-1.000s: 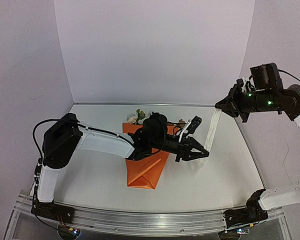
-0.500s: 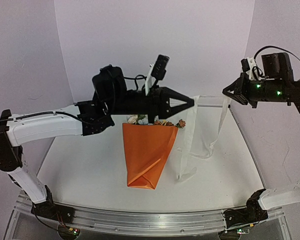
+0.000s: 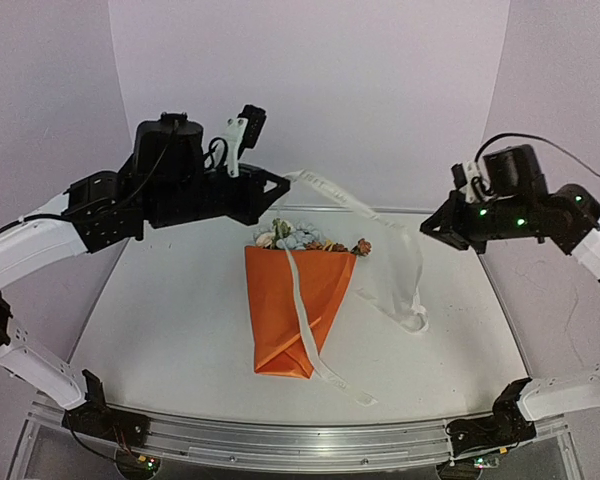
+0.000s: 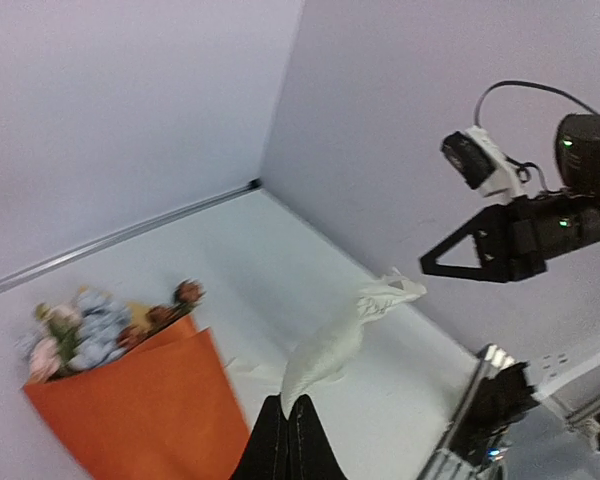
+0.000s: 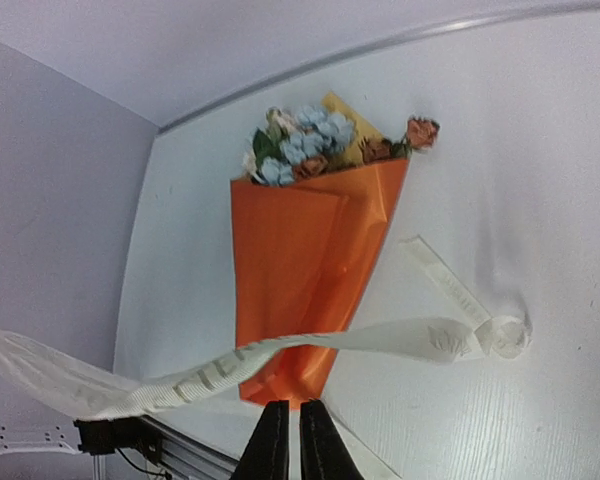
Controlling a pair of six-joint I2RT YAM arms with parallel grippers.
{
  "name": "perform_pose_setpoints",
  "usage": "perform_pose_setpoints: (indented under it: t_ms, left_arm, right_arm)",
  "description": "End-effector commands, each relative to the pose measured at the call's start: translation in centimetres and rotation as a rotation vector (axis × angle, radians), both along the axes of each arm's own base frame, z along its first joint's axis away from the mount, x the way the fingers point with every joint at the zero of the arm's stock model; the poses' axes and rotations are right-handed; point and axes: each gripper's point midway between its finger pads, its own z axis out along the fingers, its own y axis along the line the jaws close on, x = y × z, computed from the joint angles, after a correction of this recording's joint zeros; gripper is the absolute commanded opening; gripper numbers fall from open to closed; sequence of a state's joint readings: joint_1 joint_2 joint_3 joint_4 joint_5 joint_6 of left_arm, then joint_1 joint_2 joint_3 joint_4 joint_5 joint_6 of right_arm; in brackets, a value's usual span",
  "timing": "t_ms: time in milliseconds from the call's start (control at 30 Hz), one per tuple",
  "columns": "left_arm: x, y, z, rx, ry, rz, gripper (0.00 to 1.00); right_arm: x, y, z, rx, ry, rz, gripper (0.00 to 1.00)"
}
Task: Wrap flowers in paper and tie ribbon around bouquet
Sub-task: Pass from the right arm to the left, then straighten the ribbon at the center of the board.
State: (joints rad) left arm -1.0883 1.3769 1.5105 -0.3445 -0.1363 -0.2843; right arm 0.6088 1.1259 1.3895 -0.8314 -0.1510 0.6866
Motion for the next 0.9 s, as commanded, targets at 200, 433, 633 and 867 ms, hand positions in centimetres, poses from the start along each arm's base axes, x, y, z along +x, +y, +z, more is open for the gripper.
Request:
perform_pose_setpoints:
  t_ms: [200, 433, 633, 867]
  left_arm:
    - [2.4, 17.6, -6.4, 0.343, -0.001, 0.618, 0.0]
    - [1.0, 17.0, 2.9, 0.203, -0.263, 0.471, 0.0]
    - [0.5, 13.6, 0.3, 0.378, -0.293, 0.28, 0.0]
    - [-0.1, 11.8, -6.1, 0.465, -0.204, 0.17, 0.0]
  right_arm:
    - [-2.8, 12.4, -14.0, -0.103, 0.317, 0.198, 0.0]
    - [-1.3, 12.0, -12.4, -0.137, 0.238, 0.169, 0.02]
    - [0.5, 6.5, -15.3, -0.226, 0.302, 0.031, 0.34]
    - [0.6, 2.8, -20.8, -0.363, 0.383, -0.021, 0.68]
